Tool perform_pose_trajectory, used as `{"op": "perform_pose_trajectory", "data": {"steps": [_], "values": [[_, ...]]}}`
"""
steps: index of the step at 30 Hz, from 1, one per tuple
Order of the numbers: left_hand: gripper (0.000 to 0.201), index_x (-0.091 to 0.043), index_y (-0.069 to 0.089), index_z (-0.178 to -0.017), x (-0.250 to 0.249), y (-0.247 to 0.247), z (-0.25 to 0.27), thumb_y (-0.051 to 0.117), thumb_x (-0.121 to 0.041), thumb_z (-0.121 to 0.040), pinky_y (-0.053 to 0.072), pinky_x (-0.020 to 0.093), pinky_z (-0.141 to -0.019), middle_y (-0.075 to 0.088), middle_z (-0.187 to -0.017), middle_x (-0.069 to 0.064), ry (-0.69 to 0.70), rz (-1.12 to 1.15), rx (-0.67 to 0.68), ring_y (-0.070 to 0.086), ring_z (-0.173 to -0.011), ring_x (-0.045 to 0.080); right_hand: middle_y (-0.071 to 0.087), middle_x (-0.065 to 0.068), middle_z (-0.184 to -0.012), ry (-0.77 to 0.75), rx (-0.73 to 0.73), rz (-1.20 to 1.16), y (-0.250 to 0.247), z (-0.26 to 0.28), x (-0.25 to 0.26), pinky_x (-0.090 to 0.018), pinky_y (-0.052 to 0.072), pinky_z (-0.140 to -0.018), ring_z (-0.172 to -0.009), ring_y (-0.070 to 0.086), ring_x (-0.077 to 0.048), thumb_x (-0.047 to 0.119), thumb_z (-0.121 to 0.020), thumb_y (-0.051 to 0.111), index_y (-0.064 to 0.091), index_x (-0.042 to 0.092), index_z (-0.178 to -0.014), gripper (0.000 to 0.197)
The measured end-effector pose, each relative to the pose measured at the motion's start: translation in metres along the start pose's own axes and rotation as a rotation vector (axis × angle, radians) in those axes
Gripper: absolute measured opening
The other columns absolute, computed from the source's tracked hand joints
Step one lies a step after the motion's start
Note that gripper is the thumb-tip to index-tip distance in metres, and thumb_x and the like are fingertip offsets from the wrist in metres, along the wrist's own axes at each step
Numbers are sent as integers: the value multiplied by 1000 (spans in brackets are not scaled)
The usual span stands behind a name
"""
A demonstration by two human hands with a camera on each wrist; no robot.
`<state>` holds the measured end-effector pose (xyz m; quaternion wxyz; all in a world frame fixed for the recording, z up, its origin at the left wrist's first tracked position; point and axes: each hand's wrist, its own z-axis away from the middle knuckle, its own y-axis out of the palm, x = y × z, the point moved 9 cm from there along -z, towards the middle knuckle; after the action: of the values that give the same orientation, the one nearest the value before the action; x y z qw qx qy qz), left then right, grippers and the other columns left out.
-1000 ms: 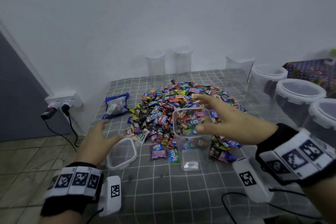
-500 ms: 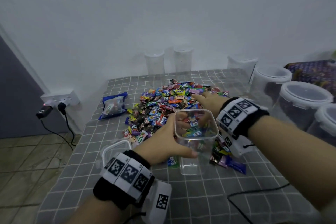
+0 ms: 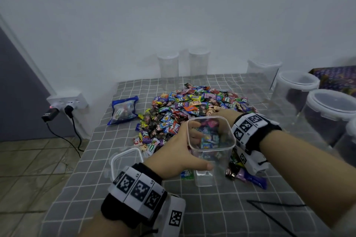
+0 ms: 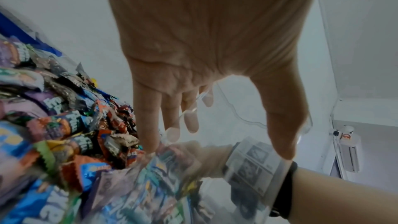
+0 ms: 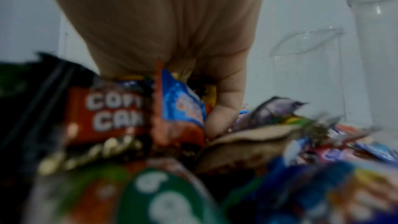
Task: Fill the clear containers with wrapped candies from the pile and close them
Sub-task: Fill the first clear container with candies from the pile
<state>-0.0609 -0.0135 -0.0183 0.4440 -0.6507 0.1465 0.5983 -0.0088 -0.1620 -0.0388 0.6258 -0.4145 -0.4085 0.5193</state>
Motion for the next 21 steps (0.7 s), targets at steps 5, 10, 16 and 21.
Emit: {"op": "perform_pose_trajectory", "data": {"steps": [5, 10, 16, 21], "values": [[86, -36, 27, -129, -3, -6, -2, 84, -30, -64, 46, 37, -99, 49, -127, -8, 6, -54, -35, 50, -117, 5, 60, -8, -122, 58, -117, -20, -20, 11, -15, -30, 43, -86, -112, 55, -26, 32, -94, 52, 53, 16, -125, 35], [88, -31, 25, -135, -5, -8, -7, 83, -22, -69, 46, 35, -99, 47, -121, -16, -4, -51, -38, 48, -113, 0, 59, -17, -109, 32, -242, -202, -52, 28, -14, -27, 36, -73, -94, 52, -28, 17, -92, 52, 58, 18, -98, 8], [87, -33, 25, -131, -4, -7, -11, 84, -21, -67, 49, 40, -98, 49, -123, -13, -21, -7, -10, 52, -117, 8, 58, -11, -78, -90, -415, -512, -105, 75, -1, -30, 44, -55, -61, 56, -25, 2, -84, 59, 55, 10, -83, 9], [83, -30, 25, -133, -7, -5, -9, 80, -14, -73, 49, 24, -91, 49, -120, -14, -9, -8, 0, 52, -113, 3, 60, -12, -77, -259, -408, -651, -122, 112, 26, -34, 53, -60, -57, 58, -18, -5, -79, 61, 59, 10, -84, 16]]}}
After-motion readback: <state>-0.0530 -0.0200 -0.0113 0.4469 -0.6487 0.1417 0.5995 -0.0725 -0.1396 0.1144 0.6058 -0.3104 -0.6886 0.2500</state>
